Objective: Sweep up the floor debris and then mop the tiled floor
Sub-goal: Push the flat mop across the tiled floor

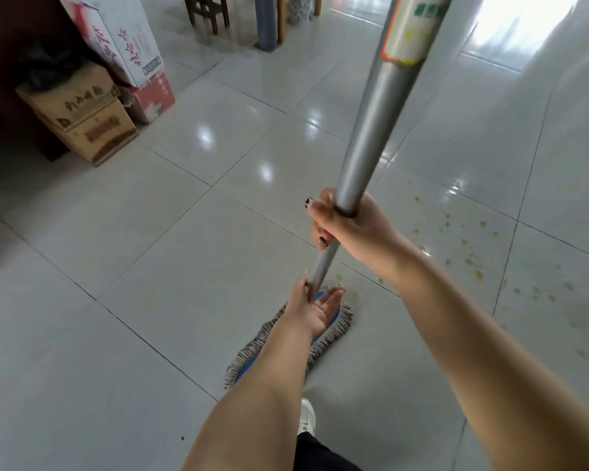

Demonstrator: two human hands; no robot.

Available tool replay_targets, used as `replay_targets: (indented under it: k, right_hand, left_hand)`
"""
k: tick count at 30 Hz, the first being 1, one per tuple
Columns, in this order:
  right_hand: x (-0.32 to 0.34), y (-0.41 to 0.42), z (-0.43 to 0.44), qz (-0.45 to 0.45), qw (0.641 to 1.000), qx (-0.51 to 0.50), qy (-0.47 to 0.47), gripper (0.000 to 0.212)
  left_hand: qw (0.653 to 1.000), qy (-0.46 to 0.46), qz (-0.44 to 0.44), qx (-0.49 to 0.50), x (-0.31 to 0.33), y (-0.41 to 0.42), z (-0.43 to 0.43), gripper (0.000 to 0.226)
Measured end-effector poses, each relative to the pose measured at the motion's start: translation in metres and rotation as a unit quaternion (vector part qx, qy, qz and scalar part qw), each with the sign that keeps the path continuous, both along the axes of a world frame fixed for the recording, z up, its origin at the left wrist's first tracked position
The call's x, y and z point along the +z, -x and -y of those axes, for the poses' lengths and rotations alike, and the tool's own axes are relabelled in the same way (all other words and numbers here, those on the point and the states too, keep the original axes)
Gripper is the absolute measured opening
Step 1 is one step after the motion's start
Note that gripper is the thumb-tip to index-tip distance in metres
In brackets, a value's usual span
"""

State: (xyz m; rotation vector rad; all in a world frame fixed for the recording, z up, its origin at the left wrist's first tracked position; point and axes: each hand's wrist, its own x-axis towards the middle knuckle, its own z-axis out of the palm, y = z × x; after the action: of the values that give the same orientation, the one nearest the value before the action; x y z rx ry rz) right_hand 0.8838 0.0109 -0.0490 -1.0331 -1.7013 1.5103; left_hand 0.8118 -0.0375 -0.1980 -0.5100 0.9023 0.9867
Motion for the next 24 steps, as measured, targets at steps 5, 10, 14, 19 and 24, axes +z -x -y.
replay_targets:
  k: [5, 10, 14, 19, 24]
  right_hand:
    - [-0.004, -0.008, -0.017, 0.007, 0.974, -0.223, -0.043, 0.053]
    - [-0.003, -0.036, -0.041, -0.015, 0.941, -0.334, -0.05, 0.056]
    - [0.002, -0.06, -0.053, -0.054, 0.91, -0.41, -0.034, 0.06]
    - [0.01, -0.065, -0.06, -0.064, 0.873, -0.48, -0.063, 0.05]
    - [0.024, -0.051, -0.061, -0.044, 0.844, -0.522, -0.116, 0.046]
  left_hand:
    - [1.0, -0.009, -0.017, -0.002, 0.01, -0.021, -0.035, 0.029]
    - [0.997, -0.014, -0.055, -0.051, 0.007, -0.045, -0.061, 0.023]
    - [0.992, -0.012, -0.071, -0.101, 0.009, -0.067, -0.078, 0.022]
    - [0.982, -0.017, -0.102, -0.161, 0.015, -0.074, -0.098, 0.018]
    - [0.97, -0.047, -0.107, -0.214, 0.025, -0.062, -0.122, 0.018]
